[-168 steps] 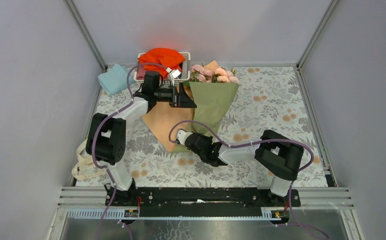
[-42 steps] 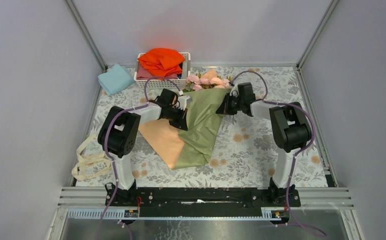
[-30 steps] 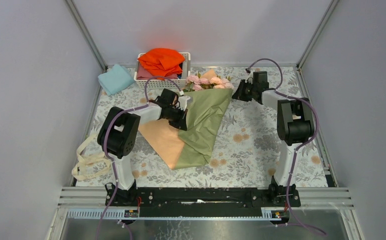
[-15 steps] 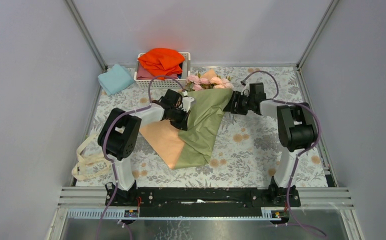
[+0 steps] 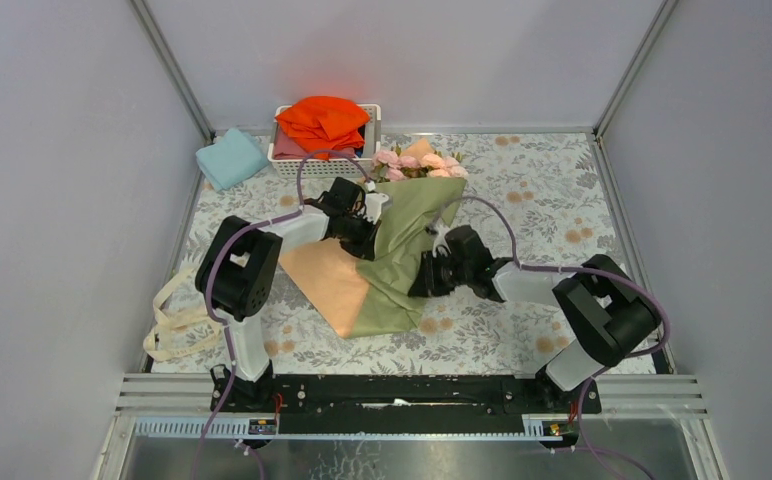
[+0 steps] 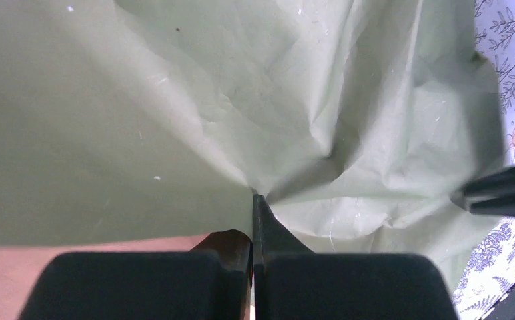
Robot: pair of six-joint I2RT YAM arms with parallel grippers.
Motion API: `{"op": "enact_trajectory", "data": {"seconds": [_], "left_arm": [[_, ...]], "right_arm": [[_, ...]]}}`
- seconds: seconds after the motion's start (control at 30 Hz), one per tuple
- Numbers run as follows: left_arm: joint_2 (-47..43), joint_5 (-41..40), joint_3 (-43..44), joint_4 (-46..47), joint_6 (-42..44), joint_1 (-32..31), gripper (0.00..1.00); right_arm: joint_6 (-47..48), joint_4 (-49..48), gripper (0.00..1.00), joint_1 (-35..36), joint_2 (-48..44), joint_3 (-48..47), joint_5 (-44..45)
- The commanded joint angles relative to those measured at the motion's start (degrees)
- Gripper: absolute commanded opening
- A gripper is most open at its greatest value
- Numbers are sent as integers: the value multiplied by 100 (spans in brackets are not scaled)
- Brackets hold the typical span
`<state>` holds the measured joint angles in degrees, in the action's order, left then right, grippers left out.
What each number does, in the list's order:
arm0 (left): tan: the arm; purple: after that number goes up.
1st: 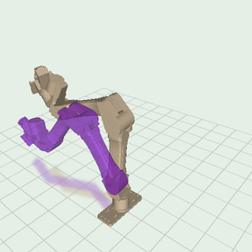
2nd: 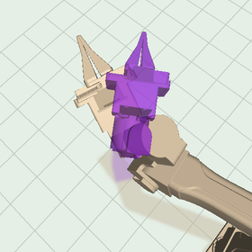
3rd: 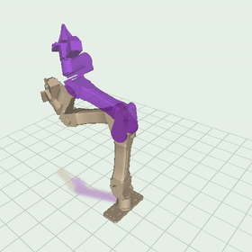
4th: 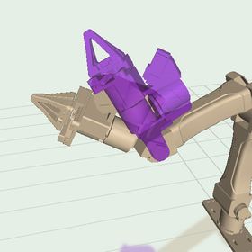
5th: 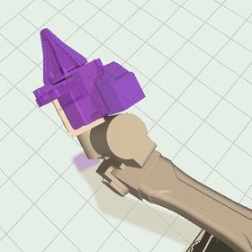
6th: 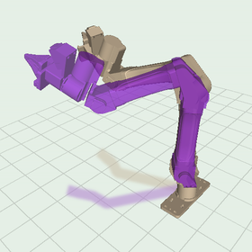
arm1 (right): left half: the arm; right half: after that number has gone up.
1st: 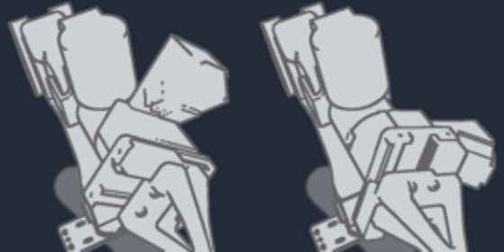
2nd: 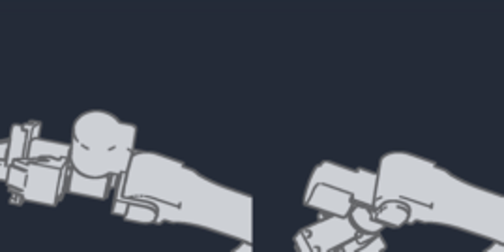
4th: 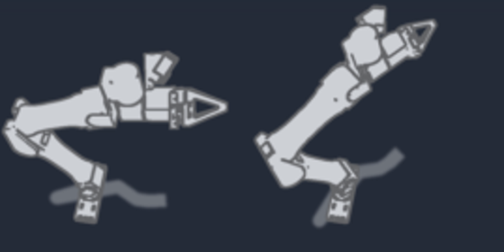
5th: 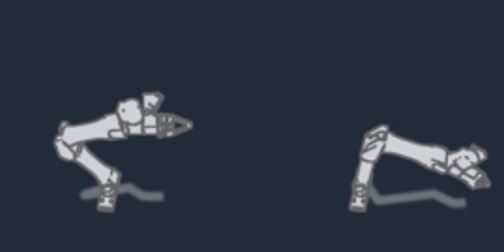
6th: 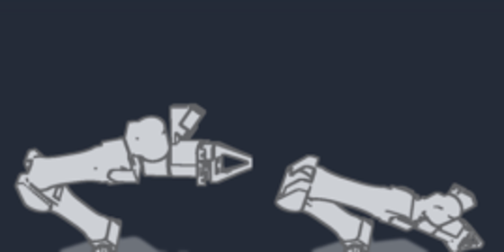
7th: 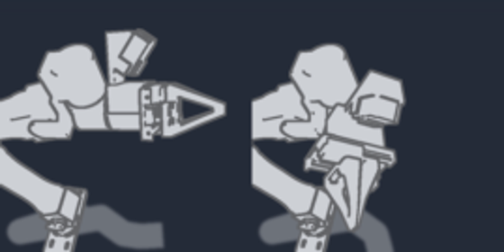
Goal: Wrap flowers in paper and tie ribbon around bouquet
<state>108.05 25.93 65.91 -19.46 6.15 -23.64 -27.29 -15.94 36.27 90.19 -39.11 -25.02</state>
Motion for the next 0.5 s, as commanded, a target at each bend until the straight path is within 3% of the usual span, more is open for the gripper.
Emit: {"op": "enact_trajectory", "data": {"seconds": [0.0,0.2,0.27,0.4,0.47], "left_arm": [[-216,16,284,-256,110,45,0],[-562,-18,902,-902,313,133,46],[-795,222,1173,-1283,467,81,58],[-1393,481,1545,-1852,790,-163,65],[-1468,808,1704,-2124,789,-239,64]], "right_arm": [[-576,-303,18,99,61,559,69],[-564,-171,18,107,-171,890,217],[-536,-80,18,107,-268,860,234],[-529,-5,18,108,-287,812,178],[-568,-61,18,101,-224,824,95]]}}
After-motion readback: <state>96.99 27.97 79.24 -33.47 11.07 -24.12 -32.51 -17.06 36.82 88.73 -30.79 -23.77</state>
